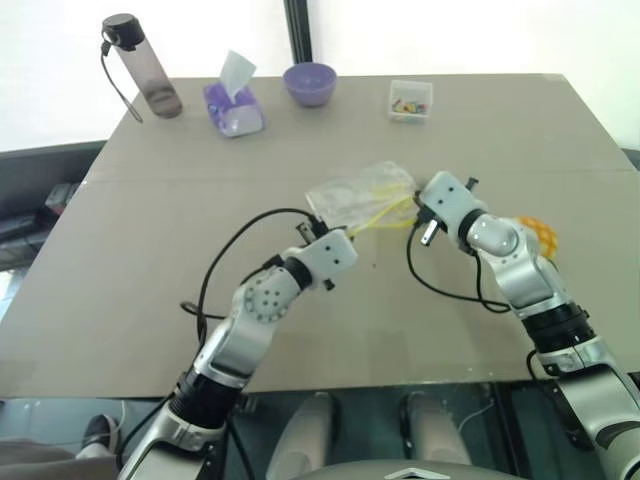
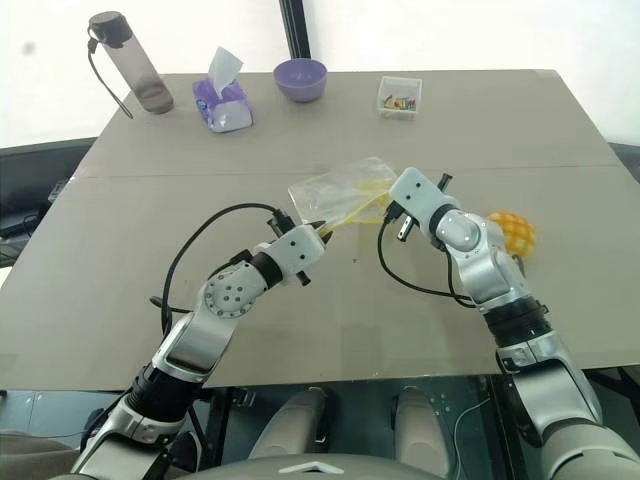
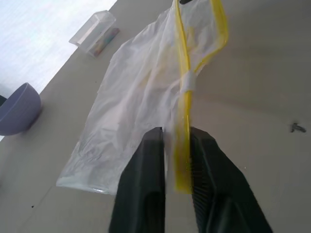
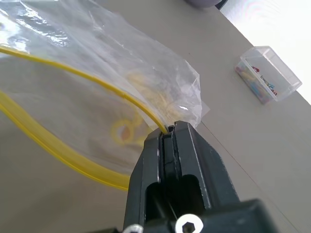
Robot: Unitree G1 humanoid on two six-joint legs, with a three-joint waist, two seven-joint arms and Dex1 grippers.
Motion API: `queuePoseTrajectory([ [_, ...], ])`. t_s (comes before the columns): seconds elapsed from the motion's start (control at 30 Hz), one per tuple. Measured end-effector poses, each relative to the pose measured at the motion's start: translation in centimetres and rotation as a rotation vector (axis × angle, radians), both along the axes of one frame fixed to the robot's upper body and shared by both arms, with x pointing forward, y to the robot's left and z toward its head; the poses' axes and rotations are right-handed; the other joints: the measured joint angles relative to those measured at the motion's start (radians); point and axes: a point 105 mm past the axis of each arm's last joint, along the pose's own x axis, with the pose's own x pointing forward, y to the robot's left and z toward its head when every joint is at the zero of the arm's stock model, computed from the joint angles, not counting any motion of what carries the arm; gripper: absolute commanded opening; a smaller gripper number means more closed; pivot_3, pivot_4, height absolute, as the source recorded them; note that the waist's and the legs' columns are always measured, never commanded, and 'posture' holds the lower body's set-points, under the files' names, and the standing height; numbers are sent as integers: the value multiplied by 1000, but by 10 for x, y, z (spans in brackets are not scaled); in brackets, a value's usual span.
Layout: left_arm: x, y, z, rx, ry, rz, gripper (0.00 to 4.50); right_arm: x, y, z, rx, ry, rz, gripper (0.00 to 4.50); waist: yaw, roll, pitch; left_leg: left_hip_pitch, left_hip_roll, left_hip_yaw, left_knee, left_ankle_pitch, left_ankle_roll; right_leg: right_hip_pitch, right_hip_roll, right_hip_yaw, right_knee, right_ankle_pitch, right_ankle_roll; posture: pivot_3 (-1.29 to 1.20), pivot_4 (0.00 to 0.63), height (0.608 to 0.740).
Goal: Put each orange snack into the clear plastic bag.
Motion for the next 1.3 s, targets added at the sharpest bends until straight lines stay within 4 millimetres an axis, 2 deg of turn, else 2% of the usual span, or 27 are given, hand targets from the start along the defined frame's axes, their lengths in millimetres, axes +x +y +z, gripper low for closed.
queuePoseTrajectory([
  [0.1,3,1,0,5,-4,8,84,-1,1,-1,7,10,9,0,-1,0,0,0,0,0,0,0,0,0,0,0,0,0,0,0,150,740],
  [0.13,3,1,0,6,-6,8,0,-1,2,-1,11,16,14,460,-1,0,0,0,0,0,0,0,0,0,0,0,0,0,0,0,150,740],
  [0.2,3,1,0,7,-8,8,0,-2,3,-1,14,24,22,850,-1,0,0,0,0,0,0,0,0,0,0,0,0,0,0,0,150,740],
  [0.47,4,0,1,6,-14,8,0,-9,-3,3,24,13,29,4444,0,0,0,0,0,-1,0,0,0,0,0,0,0,0,0,0,150,740],
  [0.53,4,0,1,5,-15,7,0,-11,-6,4,37,5,18,4339,0,0,0,0,0,-1,0,0,0,0,0,0,0,0,0,0,150,740],
  [0.57,4,0,1,4,-16,7,0,-11,-8,6,48,3,9,4083,0,0,0,0,0,-1,0,0,0,0,0,0,0,0,0,0,150,740],
  [0.67,4,0,0,1,-14,9,0,-16,-9,9,90,-7,7,2786,0,0,0,0,0,-1,0,0,0,0,0,0,0,0,0,0,150,740],
  [0.77,4,-1,0,-4,-14,9,0,-18,-6,1,102,10,11,1249,0,0,0,0,0,-1,0,0,0,0,0,0,0,0,0,0,150,740],
  [0.8,4,-1,0,-5,-14,10,0,-19,-5,0,100,13,13,941,0,0,0,0,0,-1,1,0,0,0,0,0,1,0,0,0,150,740],
  [0.87,4,-1,1,-9,-15,11,0,-19,-4,0,102,12,14,34,0,0,0,0,0,-1,1,0,0,0,0,0,1,0,0,0,150,740],
  [1.07,5,0,2,-13,-19,16,0,-20,2,-2,112,17,30,34,0,0,0,0,0,-1,1,0,0,0,0,0,1,0,0,0,150,740],
  [1.3,4,-1,-4,-26,7,30,0,-20,12,-14,106,44,52,34,0,0,0,0,0,-1,1,0,0,0,0,0,1,0,0,0,150,740],
])
